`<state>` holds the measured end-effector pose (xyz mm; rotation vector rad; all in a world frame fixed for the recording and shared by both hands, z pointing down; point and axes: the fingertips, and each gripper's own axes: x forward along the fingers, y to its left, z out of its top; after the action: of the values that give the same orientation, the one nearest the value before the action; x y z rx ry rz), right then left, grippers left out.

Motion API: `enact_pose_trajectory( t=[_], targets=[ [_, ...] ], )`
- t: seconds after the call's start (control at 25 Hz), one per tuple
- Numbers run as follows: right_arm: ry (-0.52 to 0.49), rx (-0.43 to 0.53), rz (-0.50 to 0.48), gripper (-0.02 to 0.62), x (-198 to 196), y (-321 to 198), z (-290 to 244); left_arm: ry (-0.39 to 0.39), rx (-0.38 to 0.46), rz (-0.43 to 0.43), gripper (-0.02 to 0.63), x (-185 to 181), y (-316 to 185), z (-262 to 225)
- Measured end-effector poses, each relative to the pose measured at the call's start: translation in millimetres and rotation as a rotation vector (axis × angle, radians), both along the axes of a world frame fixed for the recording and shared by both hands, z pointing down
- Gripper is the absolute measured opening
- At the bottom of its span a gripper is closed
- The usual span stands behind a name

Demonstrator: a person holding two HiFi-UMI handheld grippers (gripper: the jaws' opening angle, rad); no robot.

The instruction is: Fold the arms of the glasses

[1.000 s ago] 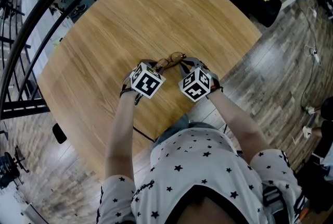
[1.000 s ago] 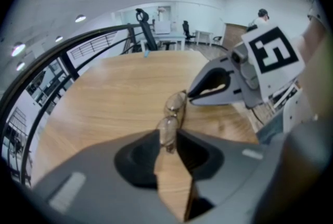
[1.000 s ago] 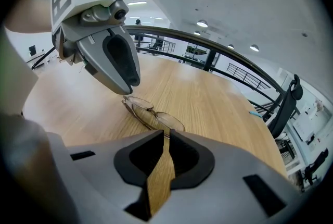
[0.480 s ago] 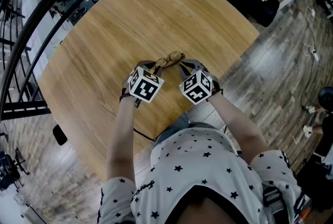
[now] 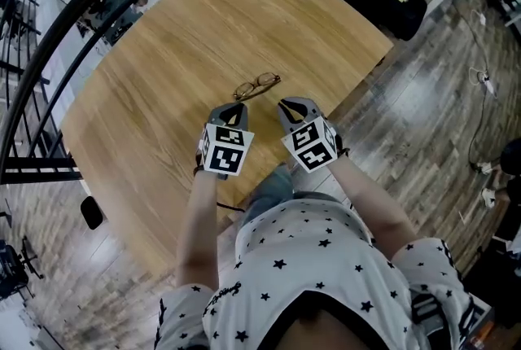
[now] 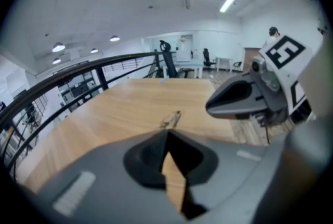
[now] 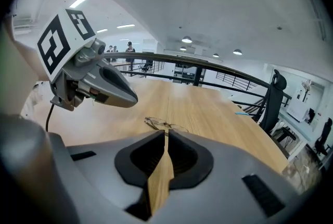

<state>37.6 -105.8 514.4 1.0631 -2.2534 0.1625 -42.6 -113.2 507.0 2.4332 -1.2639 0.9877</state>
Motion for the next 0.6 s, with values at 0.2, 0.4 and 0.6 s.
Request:
enact_pose_trajectory(
  t=[0.2, 0.4, 0.6],
  targets=[
    [-0.058, 0.033, 0.021, 0.028, 5.3, 30.3, -20.0, 0.065, 0.037, -0.083, 0.008, 4.3, 29.9, -15.0],
    [-0.136, 0.065, 0.041, 0.025, 6.3, 61.3, -37.9, 0.127, 0.101, -0.153, 0.008, 4.9, 59.7, -33.0],
    [-0.209, 0.079, 0.057, 0.020, 10.0, 91.3, -52.9, 0.205, 0.161, -0.233, 0.008, 1.6, 91.6, -47.8]
  ],
)
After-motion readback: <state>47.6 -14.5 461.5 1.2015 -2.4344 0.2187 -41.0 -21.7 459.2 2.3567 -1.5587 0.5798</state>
